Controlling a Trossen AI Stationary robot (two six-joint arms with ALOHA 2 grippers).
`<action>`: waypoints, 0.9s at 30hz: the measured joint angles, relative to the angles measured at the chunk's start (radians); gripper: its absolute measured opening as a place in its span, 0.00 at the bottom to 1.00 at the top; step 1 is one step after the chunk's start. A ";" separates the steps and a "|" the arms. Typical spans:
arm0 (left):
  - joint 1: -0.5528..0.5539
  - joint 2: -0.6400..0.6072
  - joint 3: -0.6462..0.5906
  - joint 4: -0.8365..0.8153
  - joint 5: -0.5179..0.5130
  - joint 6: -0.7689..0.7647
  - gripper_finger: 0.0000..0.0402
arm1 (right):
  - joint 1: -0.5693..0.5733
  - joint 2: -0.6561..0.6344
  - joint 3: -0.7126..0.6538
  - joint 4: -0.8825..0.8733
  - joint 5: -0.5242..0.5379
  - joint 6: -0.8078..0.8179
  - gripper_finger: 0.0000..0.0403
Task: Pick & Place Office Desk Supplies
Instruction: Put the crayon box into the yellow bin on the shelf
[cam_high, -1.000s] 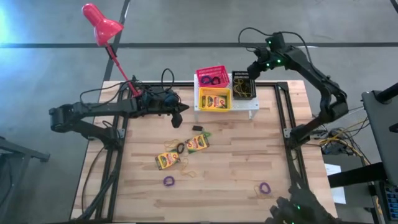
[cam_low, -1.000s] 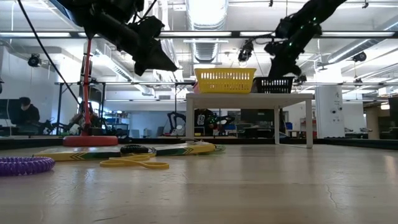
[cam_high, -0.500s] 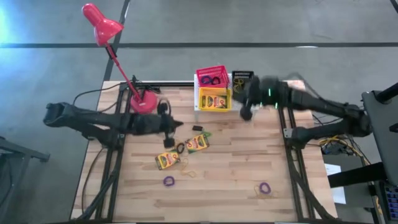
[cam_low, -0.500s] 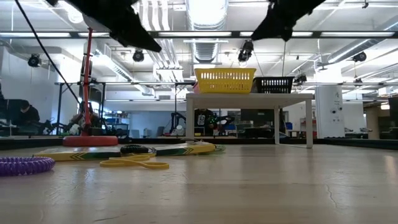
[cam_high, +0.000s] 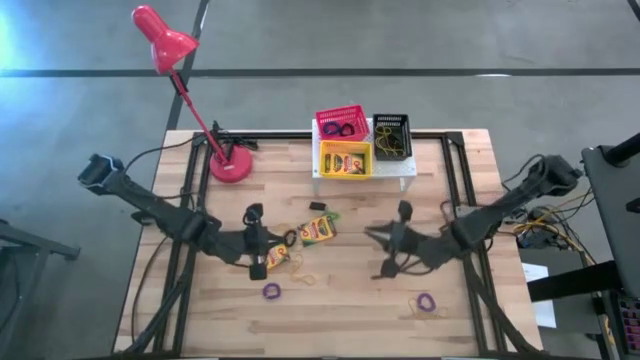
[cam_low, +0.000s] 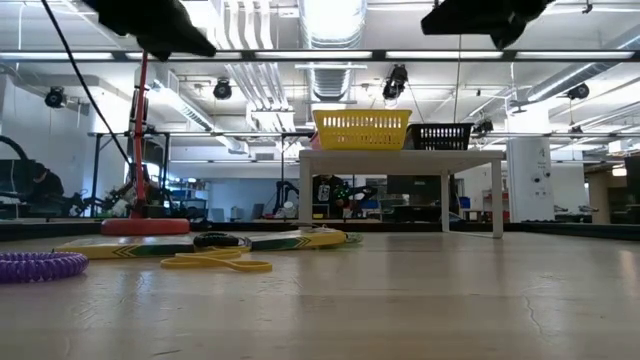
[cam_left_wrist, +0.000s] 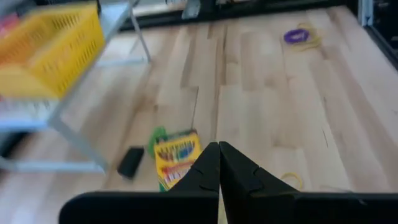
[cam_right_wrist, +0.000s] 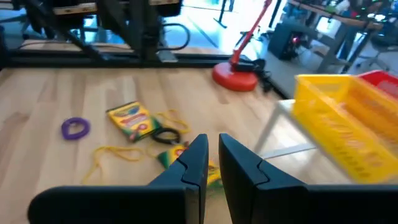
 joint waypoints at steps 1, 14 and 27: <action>-0.001 0.002 -0.015 0.004 0.000 -0.029 0.01 | 0.007 0.032 -0.001 0.027 0.000 0.003 0.08; 0.029 0.002 -0.308 0.355 -0.003 -0.113 0.01 | -0.104 0.327 0.024 0.146 -0.102 0.328 0.08; 0.160 0.002 -0.353 0.421 0.102 -0.067 0.01 | -0.344 0.458 0.025 0.156 -0.568 0.529 0.34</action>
